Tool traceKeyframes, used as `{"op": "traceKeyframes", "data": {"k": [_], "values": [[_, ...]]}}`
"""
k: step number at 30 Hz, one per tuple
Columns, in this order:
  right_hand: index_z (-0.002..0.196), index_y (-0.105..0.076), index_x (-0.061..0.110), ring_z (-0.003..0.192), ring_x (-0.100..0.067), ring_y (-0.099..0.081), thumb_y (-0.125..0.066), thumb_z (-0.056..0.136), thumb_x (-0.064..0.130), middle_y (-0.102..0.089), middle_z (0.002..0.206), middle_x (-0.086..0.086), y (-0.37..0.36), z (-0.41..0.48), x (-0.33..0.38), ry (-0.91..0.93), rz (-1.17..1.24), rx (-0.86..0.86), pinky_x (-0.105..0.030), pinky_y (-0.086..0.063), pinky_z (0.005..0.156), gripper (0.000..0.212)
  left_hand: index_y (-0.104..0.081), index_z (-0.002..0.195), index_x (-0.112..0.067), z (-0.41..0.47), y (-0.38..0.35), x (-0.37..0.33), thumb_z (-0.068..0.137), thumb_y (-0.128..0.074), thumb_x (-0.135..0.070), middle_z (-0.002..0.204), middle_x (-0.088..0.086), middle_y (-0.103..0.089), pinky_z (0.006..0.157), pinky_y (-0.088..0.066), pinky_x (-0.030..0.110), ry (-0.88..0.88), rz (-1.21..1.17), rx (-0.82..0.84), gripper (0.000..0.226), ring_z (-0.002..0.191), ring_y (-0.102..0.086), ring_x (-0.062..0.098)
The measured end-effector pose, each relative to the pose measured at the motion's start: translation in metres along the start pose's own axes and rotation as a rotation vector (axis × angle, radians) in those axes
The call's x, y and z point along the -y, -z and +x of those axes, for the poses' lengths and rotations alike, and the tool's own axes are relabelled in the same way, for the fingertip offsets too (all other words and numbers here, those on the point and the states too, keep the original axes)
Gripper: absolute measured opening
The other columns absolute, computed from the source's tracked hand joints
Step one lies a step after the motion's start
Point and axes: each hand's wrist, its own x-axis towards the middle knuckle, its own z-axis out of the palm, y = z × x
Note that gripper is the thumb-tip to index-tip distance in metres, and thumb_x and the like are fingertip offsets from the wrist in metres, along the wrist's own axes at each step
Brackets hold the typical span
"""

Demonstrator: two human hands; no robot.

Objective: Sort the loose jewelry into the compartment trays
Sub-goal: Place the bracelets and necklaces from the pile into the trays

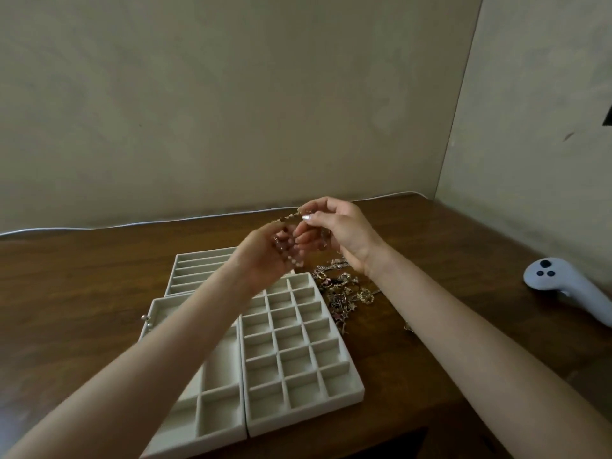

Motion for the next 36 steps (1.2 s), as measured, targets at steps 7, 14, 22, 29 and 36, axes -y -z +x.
{"op": "traceKeyframes", "data": {"k": [7,14,22,29,36], "values": [[0.115,-0.057,0.007,0.097,-0.023,-0.064,-0.056,0.090,0.001,-0.061,0.112,-0.012,-0.038,0.006,-0.023,-0.104,-0.148,0.229,-0.035,-0.057,0.083,0.026,-0.042,0.068,-0.015,-0.045,0.052,-0.040,0.089,-0.042,-0.020,0.051,-0.004,-0.032,0.047,-0.039,0.023,-0.068,0.297,0.093,0.022,0.043,-0.036,0.011],[0.117,-0.058,0.003,0.087,-0.021,-0.065,-0.056,0.086,-0.008,-0.065,0.096,-0.010,-0.094,0.007,-0.034,-0.100,-0.124,0.461,-0.037,-0.056,0.084,0.033,-0.064,0.092,-0.005,-0.101,0.097,-0.054,0.059,-0.085,-0.035,0.066,0.013,-0.061,0.055,-0.053,0.027,-0.029,0.665,0.166,0.049,0.057,-0.061,0.020],[0.113,-0.060,0.001,0.070,-0.017,-0.063,-0.061,0.083,-0.008,-0.062,0.085,-0.009,-0.128,-0.013,-0.046,-0.167,-0.461,0.705,-0.021,-0.055,0.063,0.031,-0.068,0.089,-0.006,-0.145,0.134,-0.041,0.080,-0.066,-0.034,0.086,0.014,-0.071,0.064,-0.055,0.025,0.047,1.076,-0.232,0.029,0.075,-0.068,0.017],[0.100,-0.069,0.012,0.072,-0.006,-0.060,-0.061,0.087,0.008,-0.067,0.094,-0.004,-0.127,-0.008,-0.047,0.127,-0.737,0.461,-0.018,-0.051,0.068,0.016,-0.052,0.092,-0.020,-0.115,0.163,-0.039,0.084,-0.060,-0.046,0.088,-0.006,-0.057,0.065,-0.039,0.029,-0.088,1.623,-0.817,0.029,0.081,-0.054,0.016],[0.092,-0.070,0.009,0.071,-0.016,-0.065,-0.057,0.088,0.003,-0.069,0.089,-0.009,-0.097,-0.007,-0.044,0.111,-0.671,0.316,-0.023,-0.054,0.062,0.015,-0.057,0.076,-0.018,-0.095,0.156,-0.030,0.082,-0.065,-0.023,0.078,-0.005,-0.058,0.055,-0.032,0.025,-0.394,1.760,-0.699,0.012,0.073,-0.052,0.015]]}}
